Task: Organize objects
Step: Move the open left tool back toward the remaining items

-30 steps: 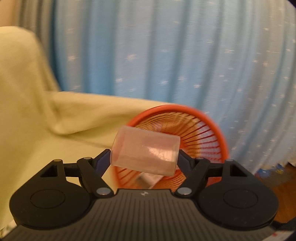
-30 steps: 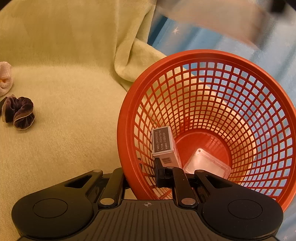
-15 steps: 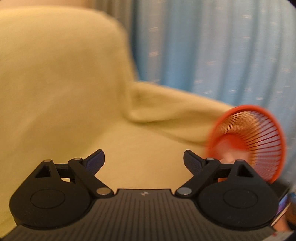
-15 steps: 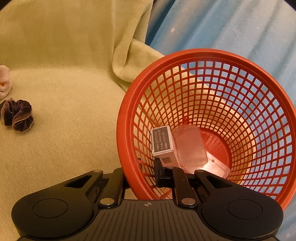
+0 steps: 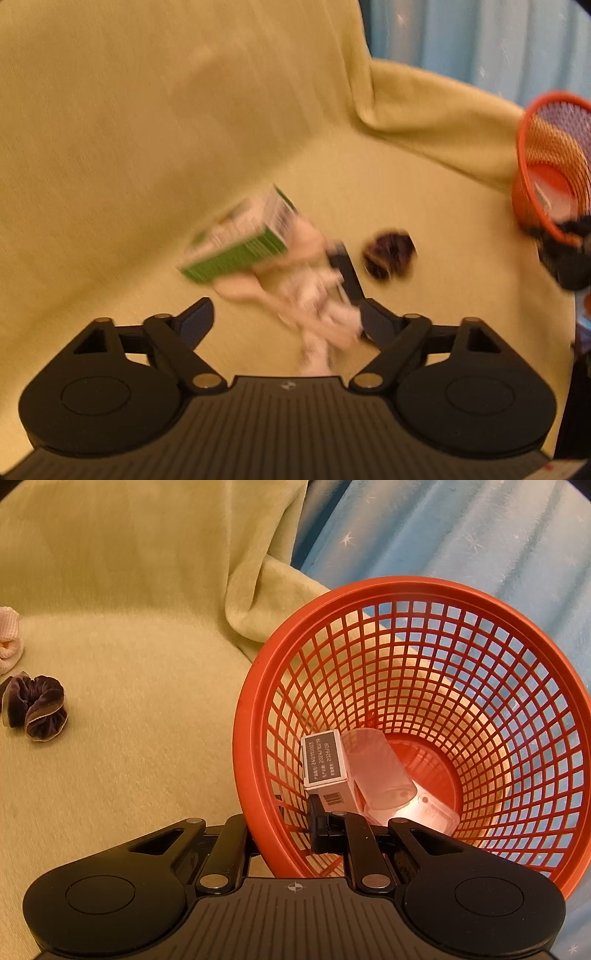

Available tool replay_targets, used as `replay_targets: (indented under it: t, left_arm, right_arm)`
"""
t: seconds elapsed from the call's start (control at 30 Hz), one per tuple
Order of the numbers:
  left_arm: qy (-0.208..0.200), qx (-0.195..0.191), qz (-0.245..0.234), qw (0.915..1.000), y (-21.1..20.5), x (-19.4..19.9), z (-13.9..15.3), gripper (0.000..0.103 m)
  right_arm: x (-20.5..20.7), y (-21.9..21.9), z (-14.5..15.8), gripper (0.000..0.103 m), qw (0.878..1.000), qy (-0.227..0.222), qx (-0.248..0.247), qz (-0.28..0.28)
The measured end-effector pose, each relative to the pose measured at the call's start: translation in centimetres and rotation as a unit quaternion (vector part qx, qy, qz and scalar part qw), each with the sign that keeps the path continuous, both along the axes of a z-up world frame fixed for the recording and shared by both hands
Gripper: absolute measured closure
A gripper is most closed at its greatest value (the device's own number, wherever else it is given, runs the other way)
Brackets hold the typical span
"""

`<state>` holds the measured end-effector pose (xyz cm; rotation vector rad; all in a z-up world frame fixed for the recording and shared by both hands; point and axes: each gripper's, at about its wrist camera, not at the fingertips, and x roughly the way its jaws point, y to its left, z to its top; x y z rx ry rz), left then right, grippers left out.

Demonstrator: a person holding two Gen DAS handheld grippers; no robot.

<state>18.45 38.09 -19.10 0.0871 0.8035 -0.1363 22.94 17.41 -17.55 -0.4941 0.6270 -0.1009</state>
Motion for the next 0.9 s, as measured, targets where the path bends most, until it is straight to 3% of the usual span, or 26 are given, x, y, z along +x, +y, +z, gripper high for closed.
replay_targets:
  t: [0.2,0.3,0.53,0.9]
  left_arm:
    - [0.028,0.040,-0.028,0.9984,-1.9,0.4,-3.5,0.040]
    - [0.038,0.057,-0.037,0.9970,-2.3,0.6,-4.4,0.053]
    - [0.056,0.047,-0.034,0.9968,-1.8,0.5,-5.0,0.081]
    - [0.043,0.022,0.023,0.9986,1.0,-0.9,-2.4,0.081]
  right_arm:
    - [-0.2,0.0,-0.1,0.093,1.000,0.000,-0.002,0.000]
    - [-0.2,0.0,-0.1,0.093,1.000,0.001,-0.004,0.001]
    - [-0.4,0.0,-0.2,0.093,1.000,0.001,-0.006,0.001]
    - [-0.4,0.0,-0.2,0.093,1.000,0.001,-0.006,0.002]
